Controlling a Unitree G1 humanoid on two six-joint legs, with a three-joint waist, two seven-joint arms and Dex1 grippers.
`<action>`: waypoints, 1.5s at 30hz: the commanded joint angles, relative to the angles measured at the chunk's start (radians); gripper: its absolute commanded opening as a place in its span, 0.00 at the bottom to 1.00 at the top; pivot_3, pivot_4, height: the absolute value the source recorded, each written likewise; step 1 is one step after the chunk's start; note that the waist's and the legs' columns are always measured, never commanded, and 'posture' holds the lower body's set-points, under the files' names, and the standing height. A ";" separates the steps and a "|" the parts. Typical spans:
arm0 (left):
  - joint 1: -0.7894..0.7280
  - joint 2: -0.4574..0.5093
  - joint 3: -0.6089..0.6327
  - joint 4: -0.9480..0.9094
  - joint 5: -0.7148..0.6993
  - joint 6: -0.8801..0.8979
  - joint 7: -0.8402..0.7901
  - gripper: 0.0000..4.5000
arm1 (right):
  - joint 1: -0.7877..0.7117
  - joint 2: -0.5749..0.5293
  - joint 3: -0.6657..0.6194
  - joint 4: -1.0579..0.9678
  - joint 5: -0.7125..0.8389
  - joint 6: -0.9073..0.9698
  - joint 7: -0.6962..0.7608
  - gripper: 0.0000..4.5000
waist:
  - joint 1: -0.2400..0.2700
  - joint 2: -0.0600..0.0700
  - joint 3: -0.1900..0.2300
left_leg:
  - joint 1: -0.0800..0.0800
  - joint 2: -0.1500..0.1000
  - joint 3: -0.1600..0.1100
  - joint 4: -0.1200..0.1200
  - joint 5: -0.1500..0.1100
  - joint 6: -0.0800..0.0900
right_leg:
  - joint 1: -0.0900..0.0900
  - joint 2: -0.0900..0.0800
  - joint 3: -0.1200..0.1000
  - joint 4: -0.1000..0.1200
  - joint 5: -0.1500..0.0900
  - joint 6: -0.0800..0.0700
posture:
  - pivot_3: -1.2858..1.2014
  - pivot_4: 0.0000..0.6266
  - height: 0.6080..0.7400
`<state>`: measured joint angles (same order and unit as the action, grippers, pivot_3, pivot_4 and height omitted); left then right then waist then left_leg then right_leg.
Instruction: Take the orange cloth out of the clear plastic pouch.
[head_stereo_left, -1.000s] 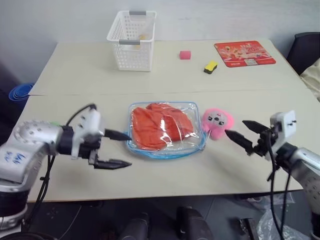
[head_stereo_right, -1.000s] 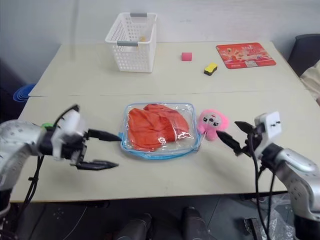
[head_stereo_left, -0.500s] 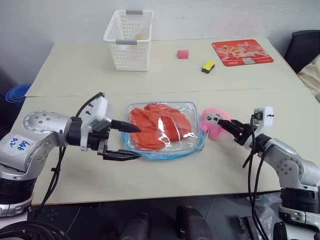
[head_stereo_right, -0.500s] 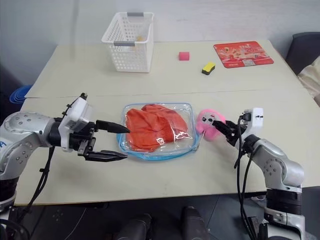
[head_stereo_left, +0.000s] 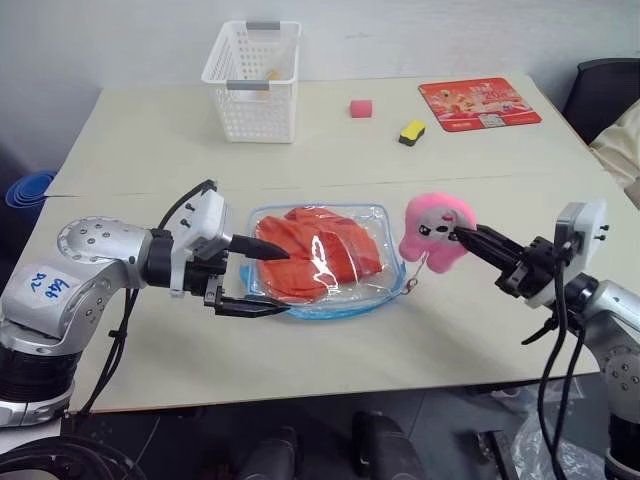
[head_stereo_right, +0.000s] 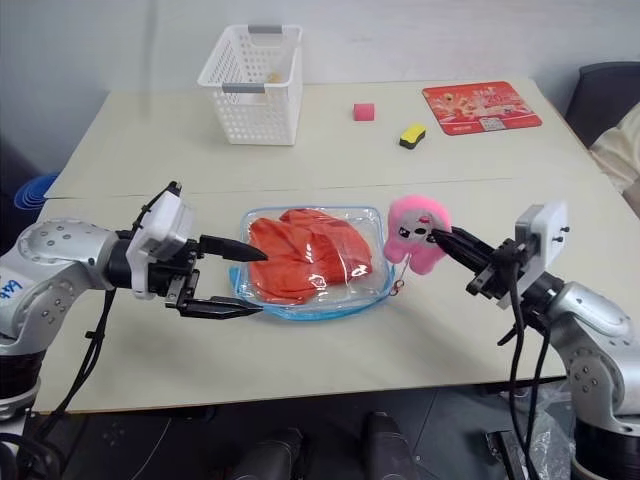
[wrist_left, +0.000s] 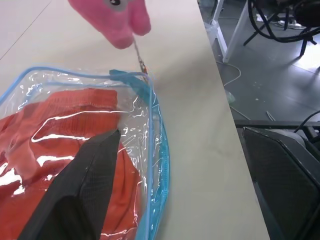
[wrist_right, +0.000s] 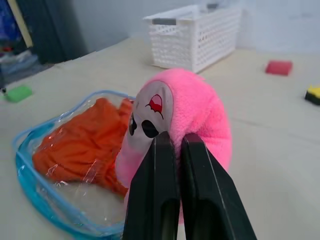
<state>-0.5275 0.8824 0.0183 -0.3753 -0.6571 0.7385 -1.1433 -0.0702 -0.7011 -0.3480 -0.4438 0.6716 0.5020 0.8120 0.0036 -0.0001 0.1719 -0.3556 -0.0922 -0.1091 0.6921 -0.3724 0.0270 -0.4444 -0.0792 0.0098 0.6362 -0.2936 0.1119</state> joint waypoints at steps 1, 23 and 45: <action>-0.016 -0.007 -0.012 -0.006 0.008 -0.026 -0.004 0.91 | 0.078 -0.086 0.167 -0.070 -0.199 -0.179 0.129 0.00 | 0.000 0.000 0.000 | 0.000 0.000 0.000 0.000 0.000 0.000 | 0.000 0.000 0.000 0.000 0.000 0.000 | 0.52 0.24 1.00; -0.068 -0.099 -0.187 0.053 0.157 -0.161 -0.023 0.91 | -0.027 -0.047 0.488 -0.073 -0.387 -0.339 0.204 0.62 | 0.003 0.000 0.000 | 0.001 0.000 0.002 0.001 0.000 0.000 | 0.000 0.000 0.002 0.000 0.000 0.000 | 0.52 0.24 1.00; -0.209 -0.453 -0.504 0.405 0.525 -0.515 -0.025 0.64 | 0.034 -0.335 0.251 0.144 -0.544 -0.532 0.142 0.84 | 0.025 -0.003 -0.001 | -0.001 -0.001 0.004 0.005 0.000 0.001 | 0.000 0.000 0.001 0.000 0.000 0.001 | 0.52 0.24 1.00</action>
<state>-0.7342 0.4290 -0.5113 0.0540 -0.1240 0.2369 -1.1590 -0.0167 -1.0441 -0.1534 -0.3604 0.2497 0.1250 0.9656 0.0284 -0.0035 0.1711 -0.3560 -0.0939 -0.1040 0.6970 -0.3724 0.0280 -0.4453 -0.0791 0.0104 0.6372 -0.2932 0.1126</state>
